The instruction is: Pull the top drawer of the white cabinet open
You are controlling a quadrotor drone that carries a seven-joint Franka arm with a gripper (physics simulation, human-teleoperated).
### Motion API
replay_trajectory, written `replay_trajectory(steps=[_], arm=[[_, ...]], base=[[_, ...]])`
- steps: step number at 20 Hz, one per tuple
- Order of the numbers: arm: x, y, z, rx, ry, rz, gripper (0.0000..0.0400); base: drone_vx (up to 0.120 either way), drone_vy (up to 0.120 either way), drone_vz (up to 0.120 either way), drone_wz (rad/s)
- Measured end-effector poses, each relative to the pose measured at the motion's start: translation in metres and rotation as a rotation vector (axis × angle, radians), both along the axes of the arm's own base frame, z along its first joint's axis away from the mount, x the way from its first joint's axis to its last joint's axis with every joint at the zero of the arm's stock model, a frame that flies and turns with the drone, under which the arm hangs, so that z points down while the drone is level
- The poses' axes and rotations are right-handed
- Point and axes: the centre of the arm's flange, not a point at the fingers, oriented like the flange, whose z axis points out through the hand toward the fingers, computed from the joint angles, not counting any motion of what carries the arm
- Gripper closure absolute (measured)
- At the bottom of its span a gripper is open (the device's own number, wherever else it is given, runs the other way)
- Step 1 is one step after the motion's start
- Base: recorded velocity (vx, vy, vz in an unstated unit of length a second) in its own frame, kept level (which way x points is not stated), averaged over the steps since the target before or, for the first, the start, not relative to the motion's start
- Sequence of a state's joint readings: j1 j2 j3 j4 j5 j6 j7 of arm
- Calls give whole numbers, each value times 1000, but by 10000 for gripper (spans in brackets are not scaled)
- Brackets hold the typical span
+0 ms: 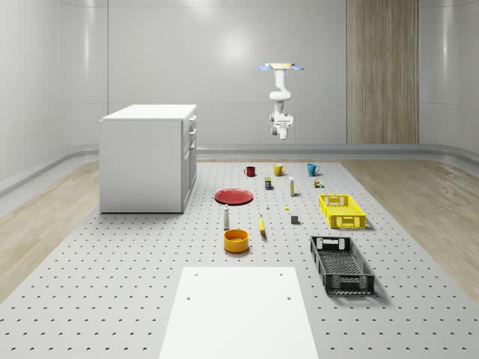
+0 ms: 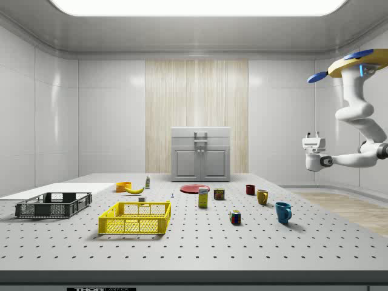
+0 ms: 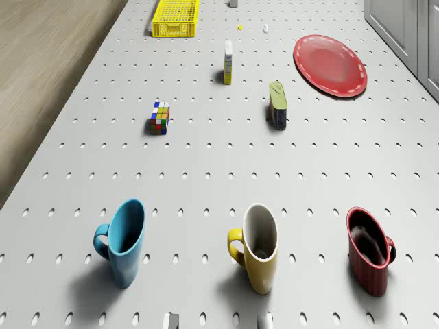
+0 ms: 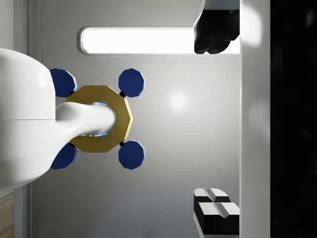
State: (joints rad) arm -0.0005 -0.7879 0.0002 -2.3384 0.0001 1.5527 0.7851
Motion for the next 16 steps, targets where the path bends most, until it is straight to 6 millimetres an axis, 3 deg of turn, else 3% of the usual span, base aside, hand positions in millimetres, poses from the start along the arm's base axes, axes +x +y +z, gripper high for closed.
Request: replay_trajectory(steps=[4,7,16], arm=[[-4,0,30,0,-3,0,68],[-3,0,50,0,-6,0,82],[-1,0,85,0,-13,0,94]], base=[[10,-40,0,0],[120,-120,0,0],[120,-120,120,0]])
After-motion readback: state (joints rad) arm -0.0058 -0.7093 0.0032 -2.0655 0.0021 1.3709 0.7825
